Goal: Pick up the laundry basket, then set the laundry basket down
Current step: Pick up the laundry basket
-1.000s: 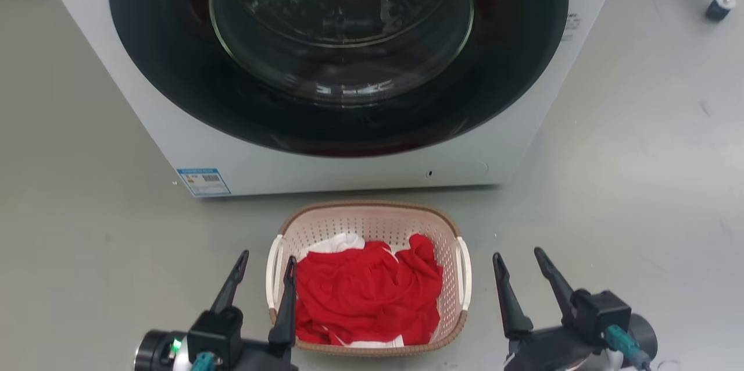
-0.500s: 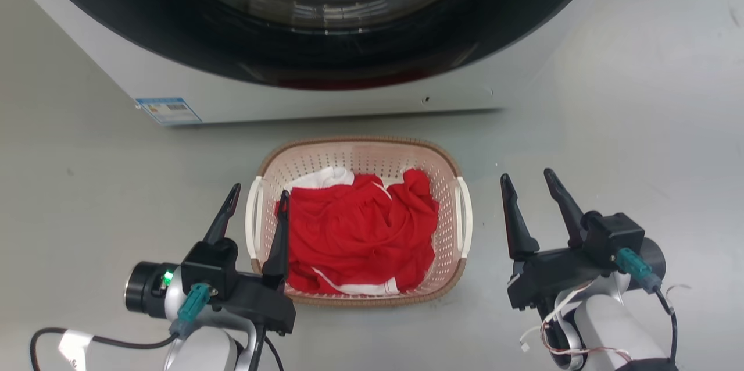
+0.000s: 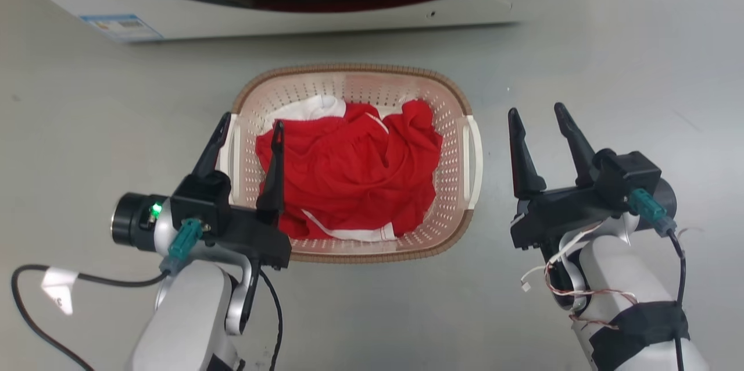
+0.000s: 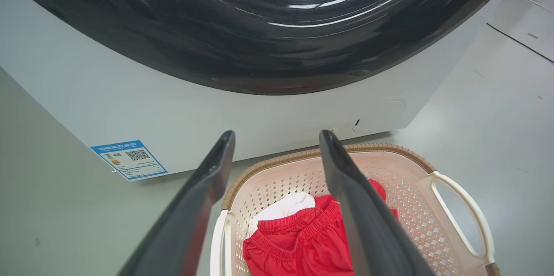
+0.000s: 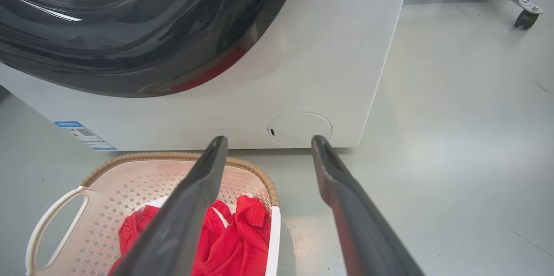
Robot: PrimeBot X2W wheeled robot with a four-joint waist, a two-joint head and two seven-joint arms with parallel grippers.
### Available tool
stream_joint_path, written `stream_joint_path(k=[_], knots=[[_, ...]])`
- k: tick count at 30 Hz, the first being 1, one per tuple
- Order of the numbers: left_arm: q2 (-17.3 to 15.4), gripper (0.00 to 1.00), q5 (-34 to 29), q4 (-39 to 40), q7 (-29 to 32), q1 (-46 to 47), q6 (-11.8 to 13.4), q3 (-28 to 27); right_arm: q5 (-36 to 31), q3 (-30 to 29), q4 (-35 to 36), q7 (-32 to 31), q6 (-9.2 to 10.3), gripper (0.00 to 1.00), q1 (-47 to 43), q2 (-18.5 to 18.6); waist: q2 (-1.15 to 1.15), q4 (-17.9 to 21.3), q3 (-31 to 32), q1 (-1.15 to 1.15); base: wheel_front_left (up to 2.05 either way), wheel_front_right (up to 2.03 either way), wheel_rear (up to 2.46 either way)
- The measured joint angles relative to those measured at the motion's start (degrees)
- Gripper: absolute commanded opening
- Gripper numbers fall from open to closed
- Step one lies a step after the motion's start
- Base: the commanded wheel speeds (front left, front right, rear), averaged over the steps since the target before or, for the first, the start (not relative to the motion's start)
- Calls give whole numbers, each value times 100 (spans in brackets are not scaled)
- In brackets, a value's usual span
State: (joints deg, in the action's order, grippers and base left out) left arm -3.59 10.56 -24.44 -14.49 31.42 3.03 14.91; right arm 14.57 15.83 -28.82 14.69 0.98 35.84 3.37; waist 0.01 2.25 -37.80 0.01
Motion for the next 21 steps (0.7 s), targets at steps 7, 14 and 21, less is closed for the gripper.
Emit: stream_joint_path(k=[7, 14, 21], knots=[[7, 100, -7, -344, 0, 321, 0, -74, -10, -1, -281, 0, -33, 100, 309, 2, 0, -15, -498, 0, 0, 0, 0], [5, 100, -9, -647, 0, 496, -2, -110, -18, 9, -538, 0, -59, 100, 510, 3, 0, -33, -771, 0, 0, 0, 0], [-29, 100, -7, -1020, 0, 724, -8, -203, 41, 163, -826, 0, -80, 100, 726, 11, 0, -62, -995, 0, 0, 0, 0]])
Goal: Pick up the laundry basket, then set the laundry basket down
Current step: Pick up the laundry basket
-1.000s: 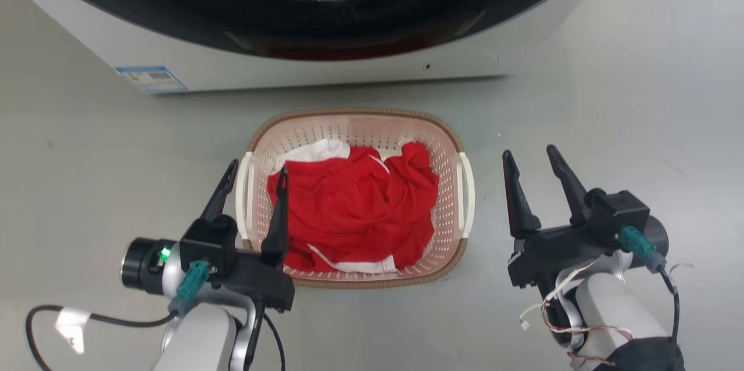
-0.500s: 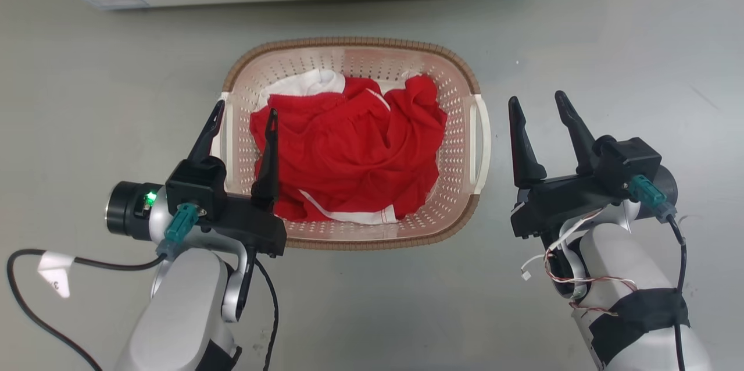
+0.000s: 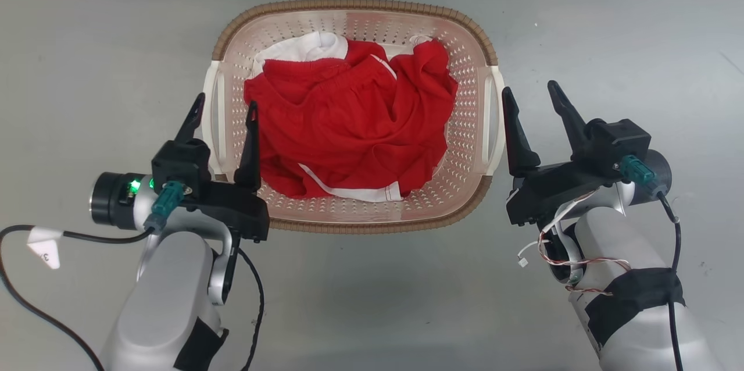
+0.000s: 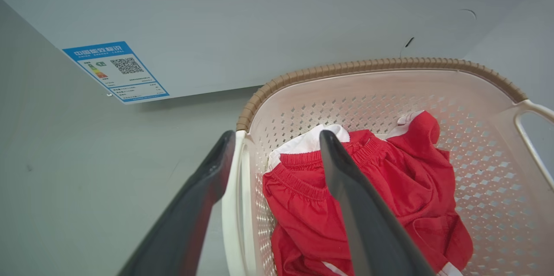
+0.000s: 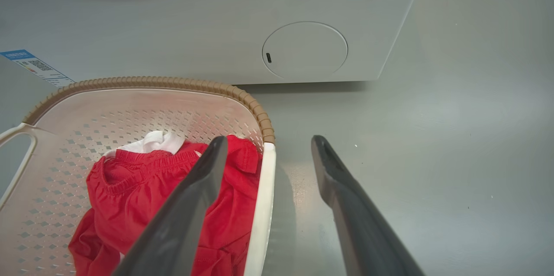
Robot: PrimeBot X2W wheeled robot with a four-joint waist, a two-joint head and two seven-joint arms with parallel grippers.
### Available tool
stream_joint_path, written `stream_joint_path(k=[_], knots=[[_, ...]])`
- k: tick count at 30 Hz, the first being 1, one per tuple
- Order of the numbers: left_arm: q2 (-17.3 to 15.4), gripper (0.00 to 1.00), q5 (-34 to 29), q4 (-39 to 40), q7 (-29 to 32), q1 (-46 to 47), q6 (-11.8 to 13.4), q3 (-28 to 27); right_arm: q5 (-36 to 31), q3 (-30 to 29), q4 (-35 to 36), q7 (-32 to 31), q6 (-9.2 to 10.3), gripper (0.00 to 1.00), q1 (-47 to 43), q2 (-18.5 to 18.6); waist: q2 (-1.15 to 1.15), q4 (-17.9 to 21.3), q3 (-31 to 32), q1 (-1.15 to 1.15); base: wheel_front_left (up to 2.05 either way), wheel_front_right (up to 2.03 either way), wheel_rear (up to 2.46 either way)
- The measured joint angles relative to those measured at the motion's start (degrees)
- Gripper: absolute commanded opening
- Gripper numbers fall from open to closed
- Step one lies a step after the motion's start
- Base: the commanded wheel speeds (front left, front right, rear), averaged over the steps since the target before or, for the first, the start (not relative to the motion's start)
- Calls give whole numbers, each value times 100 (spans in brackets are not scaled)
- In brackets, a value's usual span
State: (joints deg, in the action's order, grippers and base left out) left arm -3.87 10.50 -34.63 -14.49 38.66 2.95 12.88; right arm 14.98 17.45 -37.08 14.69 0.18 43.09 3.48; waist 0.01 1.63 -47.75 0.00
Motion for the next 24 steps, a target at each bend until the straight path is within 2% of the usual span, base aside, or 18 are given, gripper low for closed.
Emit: stream_joint_path(k=[15, 24], knots=[[-37, 100, 288, -914, 0, 410, -2, -303, 365, 446, -490, 0, 68, 100, 364, 10, 0, -26, -392, 0, 0, 0, 0], [31, 100, 376, -1429, 2, 648, -151, -304, 667, 815, -777, 0, 145, 100, 512, 13, -1, -73, -474, -1, 0, 0, 0]])
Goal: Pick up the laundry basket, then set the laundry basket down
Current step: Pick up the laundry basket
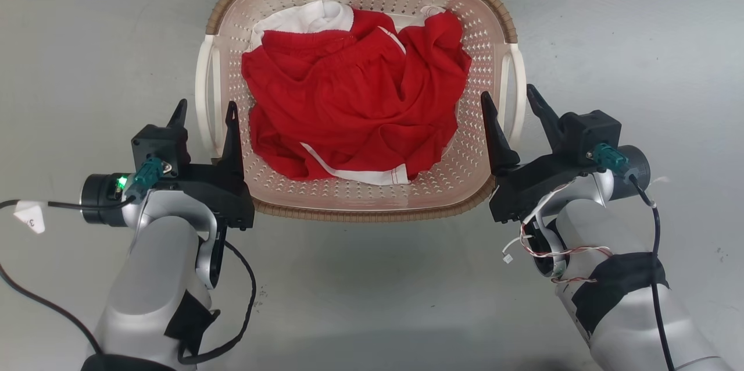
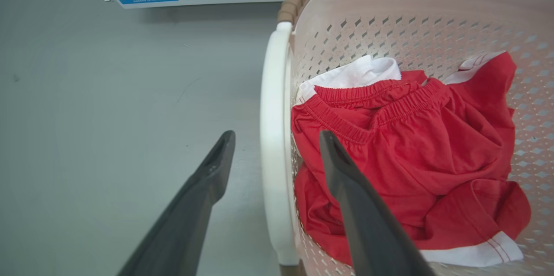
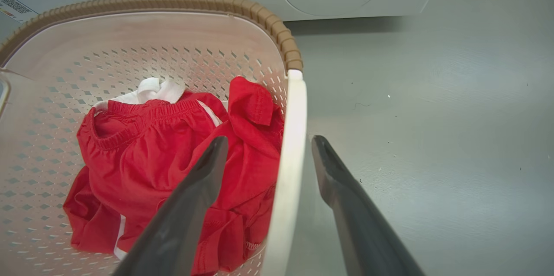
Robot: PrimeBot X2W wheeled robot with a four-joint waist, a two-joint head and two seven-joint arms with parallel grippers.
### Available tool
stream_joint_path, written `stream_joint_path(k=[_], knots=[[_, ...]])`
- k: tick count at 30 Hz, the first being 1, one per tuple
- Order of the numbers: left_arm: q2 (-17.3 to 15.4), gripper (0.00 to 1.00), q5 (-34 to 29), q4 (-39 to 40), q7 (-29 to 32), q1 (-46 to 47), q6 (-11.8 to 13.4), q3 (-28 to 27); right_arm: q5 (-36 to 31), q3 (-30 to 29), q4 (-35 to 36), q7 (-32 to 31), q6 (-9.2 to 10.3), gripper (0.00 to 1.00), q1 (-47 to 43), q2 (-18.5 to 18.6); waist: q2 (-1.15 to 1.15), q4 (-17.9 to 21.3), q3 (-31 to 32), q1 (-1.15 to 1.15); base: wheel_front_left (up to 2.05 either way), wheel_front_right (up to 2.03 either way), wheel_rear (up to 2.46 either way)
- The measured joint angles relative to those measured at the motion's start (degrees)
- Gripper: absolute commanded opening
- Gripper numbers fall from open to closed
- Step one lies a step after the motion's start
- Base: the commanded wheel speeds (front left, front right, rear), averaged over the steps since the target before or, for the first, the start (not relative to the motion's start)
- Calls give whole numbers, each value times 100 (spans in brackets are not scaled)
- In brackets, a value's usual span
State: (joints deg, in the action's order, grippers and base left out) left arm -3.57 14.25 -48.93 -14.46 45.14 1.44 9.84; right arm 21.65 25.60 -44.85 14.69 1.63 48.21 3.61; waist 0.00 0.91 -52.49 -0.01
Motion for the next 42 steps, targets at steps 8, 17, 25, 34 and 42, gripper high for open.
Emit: stream_joint_path(k=[8, 17, 25, 34, 42], knots=[[51, 100, 23, -495, 209, 288, -101, 90, 278, 285, -331, 0, 97, 100, 185, 0, 0, -52, -17, 0, 0, 0, 0], [77, 100, 53, -899, 381, 457, -145, 91, 546, 557, -621, 0, 191, 100, 321, 2, 0, -77, -22, 0, 0, 0, 0], [116, 100, 74, -1145, 427, 665, -145, 152, 888, 710, -886, -57, 276, 100, 431, 7, 0, -100, -64, 0, 0, 0, 0], [159, 100, 74, -1391, 428, 867, -145, 247, 1177, 931, -1120, -209, 347, 100, 601, 8, 0, -154, -121, 0, 0, 0, 0], [178, 47, 75, -1556, 428, 937, -148, 328, 1400, 1122, -1171, -304, 391, 37, 761, 8, 0, -185, -154, 1, 0, 0, 0]])
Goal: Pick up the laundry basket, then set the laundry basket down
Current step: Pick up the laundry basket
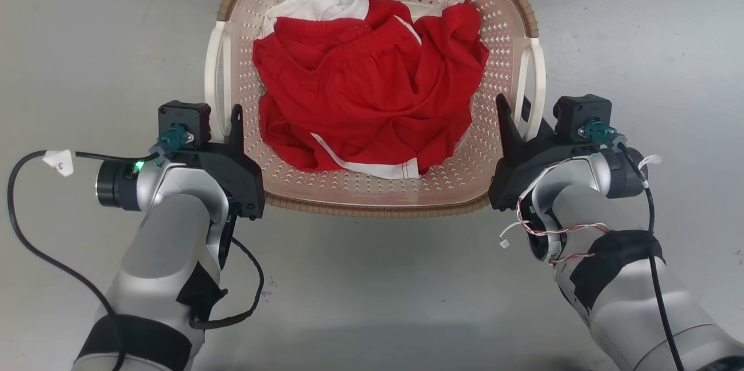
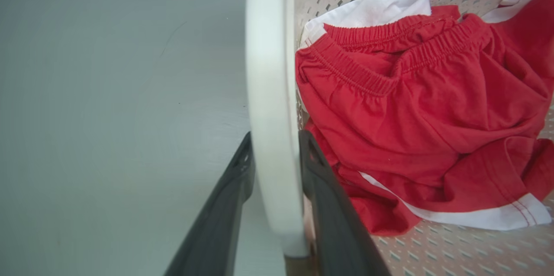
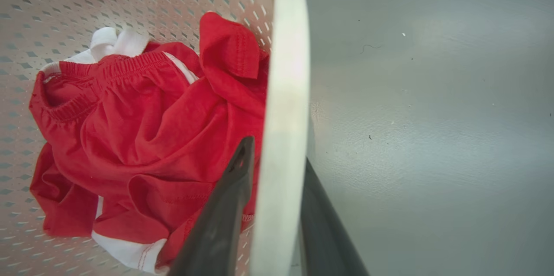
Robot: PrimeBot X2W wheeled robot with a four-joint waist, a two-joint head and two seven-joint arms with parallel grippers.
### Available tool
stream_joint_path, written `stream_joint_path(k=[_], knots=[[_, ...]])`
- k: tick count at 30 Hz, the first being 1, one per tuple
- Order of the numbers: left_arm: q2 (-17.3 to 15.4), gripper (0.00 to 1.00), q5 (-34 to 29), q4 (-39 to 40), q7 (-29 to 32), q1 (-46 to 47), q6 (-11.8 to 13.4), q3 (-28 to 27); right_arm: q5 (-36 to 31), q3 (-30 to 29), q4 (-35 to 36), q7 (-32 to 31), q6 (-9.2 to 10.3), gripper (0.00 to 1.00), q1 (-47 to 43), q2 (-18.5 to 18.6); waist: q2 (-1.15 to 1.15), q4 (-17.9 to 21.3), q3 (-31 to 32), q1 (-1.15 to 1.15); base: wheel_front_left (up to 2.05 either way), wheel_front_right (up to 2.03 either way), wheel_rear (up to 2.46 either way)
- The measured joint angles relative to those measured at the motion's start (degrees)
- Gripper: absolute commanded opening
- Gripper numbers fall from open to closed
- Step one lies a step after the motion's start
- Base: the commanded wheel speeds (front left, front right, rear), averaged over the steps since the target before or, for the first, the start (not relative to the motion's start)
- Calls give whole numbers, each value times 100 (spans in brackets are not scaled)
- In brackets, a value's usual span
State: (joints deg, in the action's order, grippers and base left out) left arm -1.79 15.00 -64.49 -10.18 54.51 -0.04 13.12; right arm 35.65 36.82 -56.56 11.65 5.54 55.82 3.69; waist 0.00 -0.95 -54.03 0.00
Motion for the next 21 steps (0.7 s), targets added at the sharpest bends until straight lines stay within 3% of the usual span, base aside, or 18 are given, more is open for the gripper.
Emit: stream_joint_path(k=[2, 3, 4, 5, 21], knots=[[9, 35, 0, -30, 0, 43, -5, 23, 32, 45, -48, -10, 2, 16, 13, 11, 0, -6, -9, 0, 0, 0, 0], [14, 26, 0, -40, -1, 57, -15, 37, 55, 58, -62, -30, 8, 0, 19, 11, 0, -8, -12, 0, 0, 0, 0], [34, 8, 0, -56, -1, 63, -37, 56, 97, 69, -73, -35, 29, 0, 40, 10, 0, -10, -14, 0, 0, 0, 0], [42, 0, 0, -88, -2, 62, -44, 65, 129, 90, -80, -49, 30, 0, 68, 7, 0, -11, -15, 0, 0, 0, 0], [20, 0, 312, -247, -26, -10, -40, 452, 526, 542, -227, -109, 58, 0, 47, 24, 0, 55, 345, 0, 0, 0, 0]])
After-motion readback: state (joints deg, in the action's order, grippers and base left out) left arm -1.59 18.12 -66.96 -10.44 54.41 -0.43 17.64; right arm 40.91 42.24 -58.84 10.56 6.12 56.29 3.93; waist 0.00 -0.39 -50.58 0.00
